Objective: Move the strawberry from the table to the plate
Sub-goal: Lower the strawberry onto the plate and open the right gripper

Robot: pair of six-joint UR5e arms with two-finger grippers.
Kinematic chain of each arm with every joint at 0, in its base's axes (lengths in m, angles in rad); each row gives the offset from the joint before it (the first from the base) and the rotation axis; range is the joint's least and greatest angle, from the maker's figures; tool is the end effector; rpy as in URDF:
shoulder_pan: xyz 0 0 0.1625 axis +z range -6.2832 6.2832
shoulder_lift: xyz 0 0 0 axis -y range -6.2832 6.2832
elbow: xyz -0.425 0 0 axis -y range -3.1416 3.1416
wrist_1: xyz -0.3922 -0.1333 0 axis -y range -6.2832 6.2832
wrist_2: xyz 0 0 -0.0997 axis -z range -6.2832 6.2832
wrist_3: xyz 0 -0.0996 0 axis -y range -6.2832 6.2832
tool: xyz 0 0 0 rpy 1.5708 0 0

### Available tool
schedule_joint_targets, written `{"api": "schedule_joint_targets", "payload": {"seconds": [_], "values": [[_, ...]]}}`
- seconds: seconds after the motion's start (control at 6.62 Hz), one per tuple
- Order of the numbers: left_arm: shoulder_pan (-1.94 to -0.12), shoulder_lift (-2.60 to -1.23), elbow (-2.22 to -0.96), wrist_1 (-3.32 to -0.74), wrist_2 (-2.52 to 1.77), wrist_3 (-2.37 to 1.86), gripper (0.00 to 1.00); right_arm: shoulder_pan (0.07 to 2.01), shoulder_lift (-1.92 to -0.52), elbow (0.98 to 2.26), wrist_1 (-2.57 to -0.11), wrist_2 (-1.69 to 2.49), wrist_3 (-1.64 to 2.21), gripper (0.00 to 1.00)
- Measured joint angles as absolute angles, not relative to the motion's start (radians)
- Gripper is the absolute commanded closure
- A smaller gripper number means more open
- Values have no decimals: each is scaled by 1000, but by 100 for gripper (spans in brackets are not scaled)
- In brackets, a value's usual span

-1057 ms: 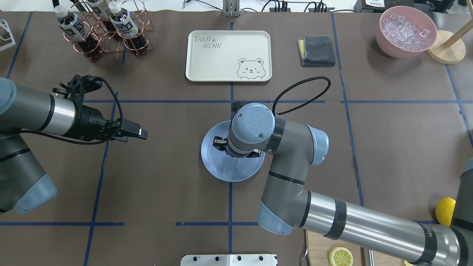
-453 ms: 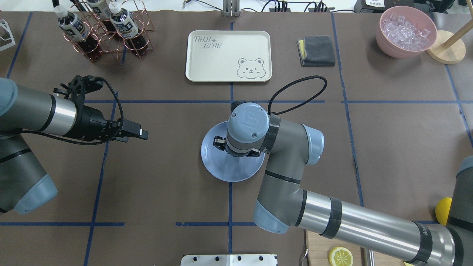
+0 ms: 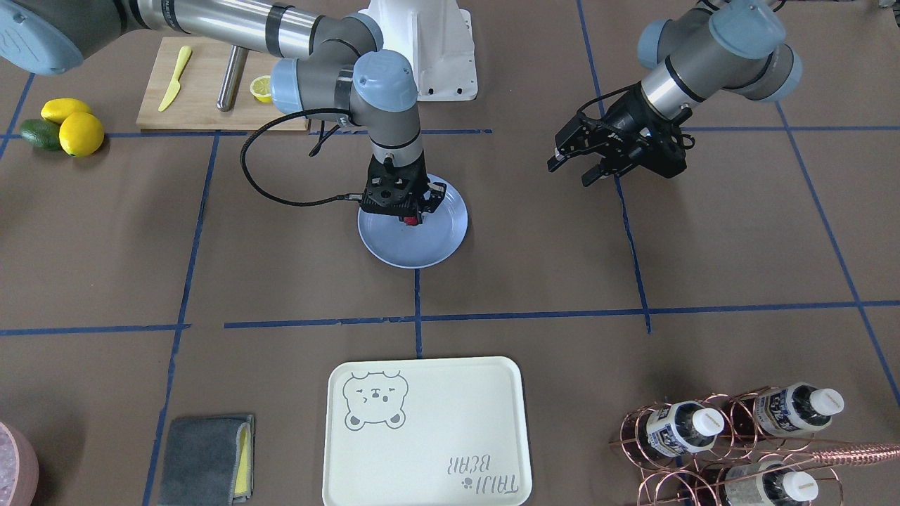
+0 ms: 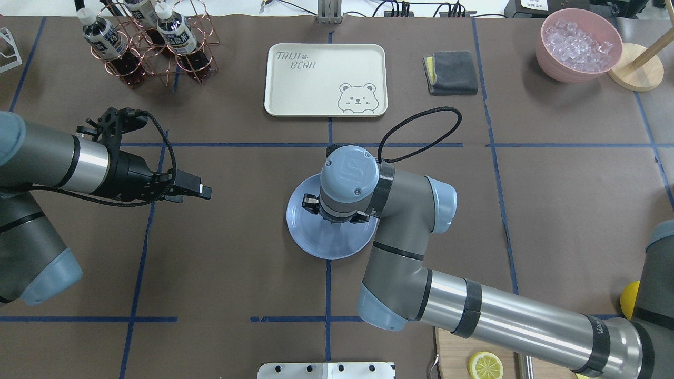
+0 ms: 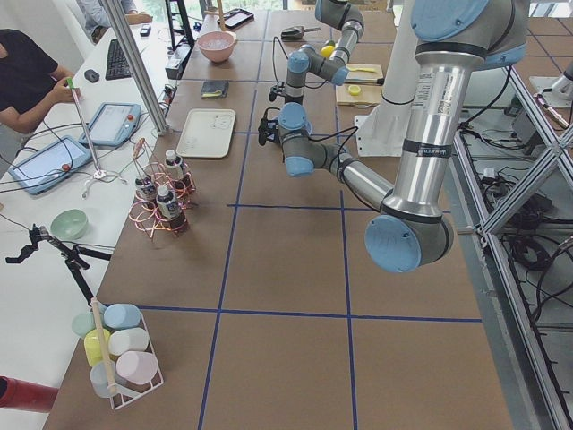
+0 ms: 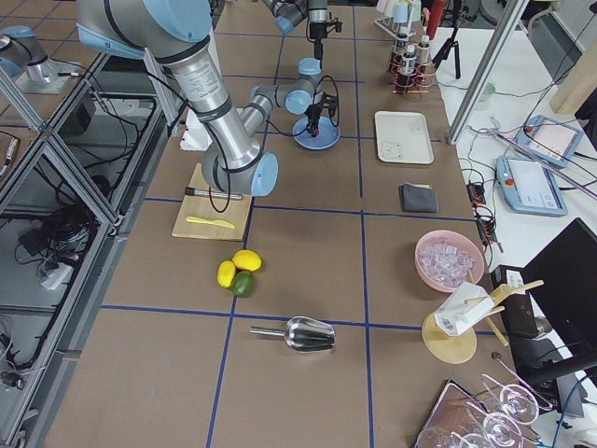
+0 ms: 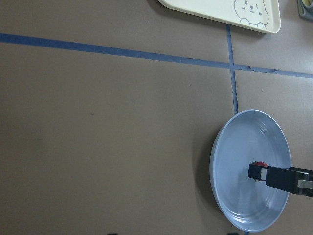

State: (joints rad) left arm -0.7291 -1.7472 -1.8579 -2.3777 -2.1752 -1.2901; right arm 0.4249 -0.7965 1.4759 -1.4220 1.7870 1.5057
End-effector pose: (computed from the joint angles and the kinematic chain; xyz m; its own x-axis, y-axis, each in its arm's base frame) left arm 0.3465 -0.4124 0.3346 0.2517 0.0808 -0.9644 0.0766 0.9917 0.1031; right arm -0.6293 -0.4076 0.2122 0.6316 0.2160 0.7446 -0.2180 0.9711 -0.0968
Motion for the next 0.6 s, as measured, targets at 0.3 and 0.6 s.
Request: {"api": "schedule_joint_targets", "payload": {"seconds": [0.3,0.6], "values": [[-729,-1748,-1854,-2378,-2174,-1290,20,425,-785,1457,-1422,1787,1503,0],[-729,-1750,-1851,-2378,-2174,-1290,20,430,-784,1461,-1424,1794,1500,0]]}}
